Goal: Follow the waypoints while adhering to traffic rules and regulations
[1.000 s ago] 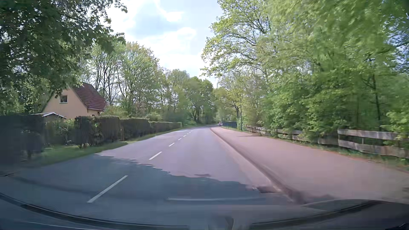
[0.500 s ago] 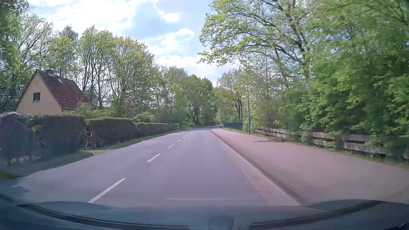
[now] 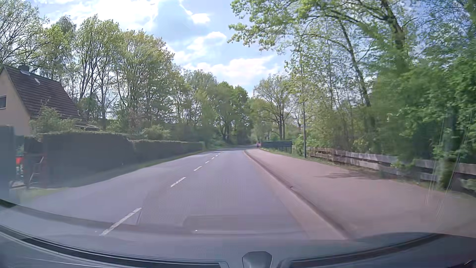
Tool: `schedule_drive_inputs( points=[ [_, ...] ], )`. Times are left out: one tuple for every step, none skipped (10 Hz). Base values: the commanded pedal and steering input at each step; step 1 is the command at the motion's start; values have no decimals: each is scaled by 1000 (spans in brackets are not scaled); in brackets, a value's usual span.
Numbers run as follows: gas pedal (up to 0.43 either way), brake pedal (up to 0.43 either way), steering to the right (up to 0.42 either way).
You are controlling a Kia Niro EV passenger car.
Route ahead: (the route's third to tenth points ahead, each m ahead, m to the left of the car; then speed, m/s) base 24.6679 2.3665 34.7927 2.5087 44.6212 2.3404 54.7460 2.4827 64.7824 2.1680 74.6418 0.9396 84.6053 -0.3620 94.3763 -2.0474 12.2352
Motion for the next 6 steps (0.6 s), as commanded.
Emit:
schedule_drive_inputs(
  points=[
    [59, 0, -5],
    [59, 0, -5],
    [59, 0, -5],
    [59, 0, -5],
    [59, 0, -6],
    [59, 0, -6]
  ],
)
